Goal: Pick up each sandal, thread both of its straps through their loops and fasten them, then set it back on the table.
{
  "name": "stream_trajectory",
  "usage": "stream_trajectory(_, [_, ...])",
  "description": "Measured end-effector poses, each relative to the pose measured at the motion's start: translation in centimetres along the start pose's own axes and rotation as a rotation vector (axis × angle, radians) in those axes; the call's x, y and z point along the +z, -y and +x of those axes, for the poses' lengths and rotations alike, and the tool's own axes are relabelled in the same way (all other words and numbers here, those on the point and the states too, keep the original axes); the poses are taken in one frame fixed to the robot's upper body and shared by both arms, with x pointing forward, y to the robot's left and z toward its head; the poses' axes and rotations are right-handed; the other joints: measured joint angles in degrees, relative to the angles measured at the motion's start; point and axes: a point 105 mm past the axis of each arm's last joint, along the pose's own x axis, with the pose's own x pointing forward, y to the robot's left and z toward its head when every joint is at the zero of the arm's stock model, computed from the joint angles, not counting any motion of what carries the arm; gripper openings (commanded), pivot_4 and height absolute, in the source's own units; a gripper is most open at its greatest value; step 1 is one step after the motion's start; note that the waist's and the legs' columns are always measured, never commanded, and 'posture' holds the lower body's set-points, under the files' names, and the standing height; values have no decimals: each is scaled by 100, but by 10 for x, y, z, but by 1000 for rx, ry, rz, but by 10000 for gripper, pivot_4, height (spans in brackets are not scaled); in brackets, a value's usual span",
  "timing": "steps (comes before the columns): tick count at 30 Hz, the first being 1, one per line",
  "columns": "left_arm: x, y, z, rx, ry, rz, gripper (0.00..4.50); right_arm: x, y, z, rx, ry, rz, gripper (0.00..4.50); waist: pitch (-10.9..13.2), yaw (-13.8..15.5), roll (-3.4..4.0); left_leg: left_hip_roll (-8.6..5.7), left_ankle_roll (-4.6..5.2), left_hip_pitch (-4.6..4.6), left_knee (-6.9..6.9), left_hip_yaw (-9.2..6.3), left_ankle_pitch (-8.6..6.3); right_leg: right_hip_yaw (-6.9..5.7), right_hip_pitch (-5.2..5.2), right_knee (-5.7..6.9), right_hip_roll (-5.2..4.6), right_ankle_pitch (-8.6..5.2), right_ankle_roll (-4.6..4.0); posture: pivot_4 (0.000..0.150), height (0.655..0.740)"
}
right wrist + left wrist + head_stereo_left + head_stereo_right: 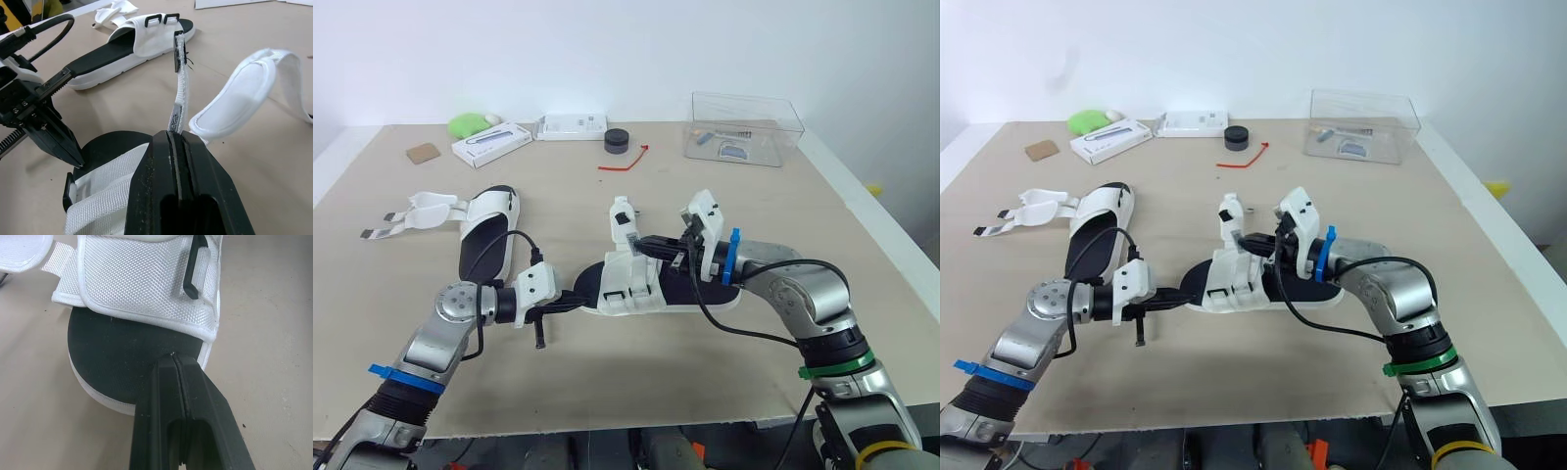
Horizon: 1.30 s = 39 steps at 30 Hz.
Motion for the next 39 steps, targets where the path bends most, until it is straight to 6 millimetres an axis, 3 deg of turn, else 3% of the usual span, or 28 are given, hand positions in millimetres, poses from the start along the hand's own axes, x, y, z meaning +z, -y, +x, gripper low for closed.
stream_trajectory(7, [0,0,0,-2,-2,-1,0,-7,4,0,-22,-24,19,346,0,-1,0,0,0,0,0,1,0,0,0,0,0,1,1,1500,7400])
stream_trajectory(11, [0,0,0,-2,-2,-2,0,-13,8,-3,-57,-50,49,12160,0,0,0,0,0,0,0,1,0,1,0,-1,0,0,2,1500,7400])
stream_trajectory(13, [0,0,0,-3,-2,-1,0,-14,11,-4,-74,-59,41,23432,0,-1,0,0,0,0,0,2,0,0,0,-1,0,0,2,1500,7400])
stream_trajectory(17, [1,0,0,-4,-3,0,0,-9,16,-8,-93,-47,-35,38534,0,-1,0,0,1,-2,-3,1,-1,-1,-2,-5,3,-1,4,1500,7400])
stream_trajectory(20, [1,0,-1,-4,-4,0,0,4,14,-7,-68,-6,-100,38534,1,-5,2,0,1,-3,-3,3,-1,-1,-4,-6,4,-1,5,1500,7400])
stream_trajectory(25, [0,0,-1,-5,-5,1,0,47,-2,5,18,111,-192,38534,1,-6,2,4,1,-3,-3,-1,-1,-3,-4,-6,7,0,3,1500,7400])
stream_trajectory(28, [1,0,0,-9,-4,3,0,51,-10,8,77,119,-181,29843,1,-5,2,4,1,-6,-4,-3,-2,-3,-3,-9,4,-2,1,1500,7400])
stream_trajectory(34, [1,0,1,-10,-3,4,0,28,-20,19,151,-14,-119,683,1,-4,2,1,1,-11,-3,-2,-2,-5,-6,-11,-3,0,0,1500,7400])
stream_trajectory(39, [2,1,1,-10,-2,5,0,13,-10,20,129,-139,-118,161,1,-4,2,0,1,-15,-3,-5,-2,-8,-8,-12,-3,0,0,1500,7400])
